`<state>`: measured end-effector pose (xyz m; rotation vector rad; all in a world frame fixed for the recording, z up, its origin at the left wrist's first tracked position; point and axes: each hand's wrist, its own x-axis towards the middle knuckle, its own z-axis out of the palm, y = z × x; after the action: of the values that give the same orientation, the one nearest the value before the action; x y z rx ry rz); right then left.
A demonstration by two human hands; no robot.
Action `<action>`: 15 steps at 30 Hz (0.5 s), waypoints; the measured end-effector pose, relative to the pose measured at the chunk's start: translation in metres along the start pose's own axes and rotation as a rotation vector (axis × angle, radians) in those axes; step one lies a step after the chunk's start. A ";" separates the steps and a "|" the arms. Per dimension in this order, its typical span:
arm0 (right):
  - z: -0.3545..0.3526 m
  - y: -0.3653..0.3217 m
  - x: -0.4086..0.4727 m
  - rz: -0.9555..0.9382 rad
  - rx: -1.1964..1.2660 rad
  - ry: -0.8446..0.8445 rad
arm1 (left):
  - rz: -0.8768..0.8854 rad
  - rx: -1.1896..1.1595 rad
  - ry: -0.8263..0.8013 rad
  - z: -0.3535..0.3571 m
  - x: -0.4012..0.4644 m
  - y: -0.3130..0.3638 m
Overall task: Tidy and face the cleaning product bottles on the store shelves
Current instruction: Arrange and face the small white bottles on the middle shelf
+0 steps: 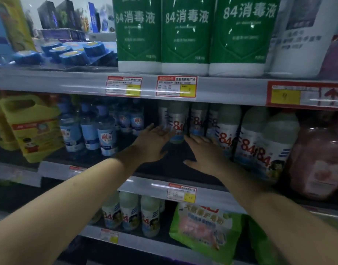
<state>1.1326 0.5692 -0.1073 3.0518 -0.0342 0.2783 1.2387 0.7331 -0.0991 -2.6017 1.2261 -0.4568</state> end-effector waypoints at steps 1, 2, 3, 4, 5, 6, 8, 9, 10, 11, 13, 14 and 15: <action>0.001 -0.002 0.003 0.012 -0.004 0.004 | 0.014 -0.004 -0.003 0.004 0.001 -0.001; 0.003 -0.004 0.006 0.025 -0.003 0.009 | 0.025 -0.009 -0.016 0.009 0.001 -0.001; 0.004 -0.007 0.008 0.040 0.005 0.013 | 0.031 -0.012 -0.036 0.013 0.001 -0.001; 0.006 -0.010 0.011 0.055 0.017 0.013 | 0.032 -0.014 -0.057 0.017 0.001 -0.002; 0.008 -0.012 0.013 0.068 0.030 0.011 | 0.029 -0.020 -0.069 0.021 0.002 -0.003; 0.011 -0.014 0.016 0.081 0.036 0.008 | 0.024 -0.032 -0.074 0.024 0.003 -0.005; 0.018 -0.015 0.024 0.113 0.031 0.004 | 0.004 -0.079 -0.075 0.028 0.007 -0.009; 0.021 -0.015 0.028 0.134 0.030 0.004 | -0.012 -0.121 -0.073 0.029 0.010 -0.011; 0.024 -0.014 0.034 0.160 0.040 0.007 | -0.032 -0.178 -0.070 0.028 0.013 -0.012; 0.026 -0.013 0.040 0.185 0.068 0.015 | -0.051 -0.242 -0.064 0.029 0.017 -0.014; 0.031 -0.010 0.053 0.228 0.185 0.042 | -0.071 -0.360 -0.050 0.028 0.024 -0.015; 0.033 -0.008 0.061 0.246 0.269 0.050 | -0.073 -0.414 -0.047 0.028 0.029 -0.016; 0.034 -0.006 0.069 0.264 0.359 0.053 | -0.072 -0.471 -0.050 0.029 0.033 -0.016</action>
<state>1.2066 0.5718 -0.1289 3.3910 -0.4324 0.4241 1.2809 0.7195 -0.1143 -3.0299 1.3617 -0.1199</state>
